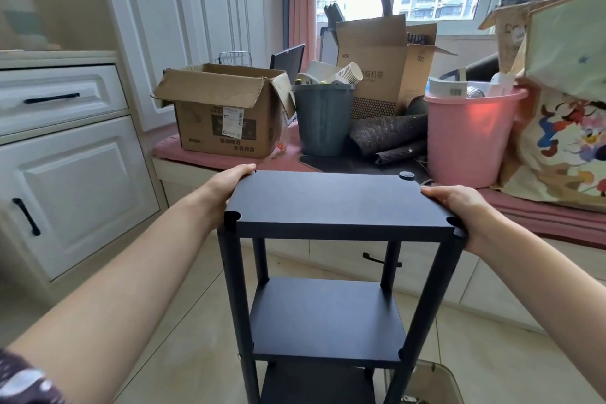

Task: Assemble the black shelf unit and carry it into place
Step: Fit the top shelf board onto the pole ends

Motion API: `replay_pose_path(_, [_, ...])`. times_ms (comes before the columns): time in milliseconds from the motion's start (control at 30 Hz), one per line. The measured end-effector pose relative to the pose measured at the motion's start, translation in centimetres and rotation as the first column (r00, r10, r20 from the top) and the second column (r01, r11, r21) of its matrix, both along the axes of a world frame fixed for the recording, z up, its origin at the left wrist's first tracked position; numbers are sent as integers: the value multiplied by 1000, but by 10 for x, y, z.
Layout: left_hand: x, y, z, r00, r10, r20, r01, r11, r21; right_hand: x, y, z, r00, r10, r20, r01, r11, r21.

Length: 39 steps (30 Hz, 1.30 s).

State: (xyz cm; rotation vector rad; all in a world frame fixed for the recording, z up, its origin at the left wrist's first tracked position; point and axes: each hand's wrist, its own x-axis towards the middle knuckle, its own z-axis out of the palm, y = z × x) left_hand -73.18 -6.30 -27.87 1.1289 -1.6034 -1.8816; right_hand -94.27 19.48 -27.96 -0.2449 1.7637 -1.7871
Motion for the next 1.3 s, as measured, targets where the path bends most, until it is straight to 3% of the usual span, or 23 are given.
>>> replay_pose_path(200, [-4, 2, -7, 988, 38, -149, -51, 995, -80, -1, -1, 0, 999, -38, -21, 39, 998, 49])
replay_pose_path(567, [-3, 7, 3, 991, 135, 21, -128, 971, -203, 1, -1, -3, 996, -81, -41, 84, 994, 64])
replay_pose_path(733, [15, 12, -1, 997, -17, -76, 16, 1000, -7, 1, -1, -1, 995, -88, -43, 90, 994, 59])
replay_pose_path(900, [46, 27, -15, 974, -59, -218, 85, 990, 110, -1, 0, -2, 994, -97, -48, 99, 994, 51])
replay_pose_path(1067, [68, 36, -24, 935, -273, -226, 262, 962, -79, 0, 0, -3, 994, -92, -54, 95, 994, 52])
replay_pose_path(1300, [68, 44, -30, 949, -227, -218, 168, 951, -260, 3, 1, -3, 994, -87, -62, 90, 995, 47])
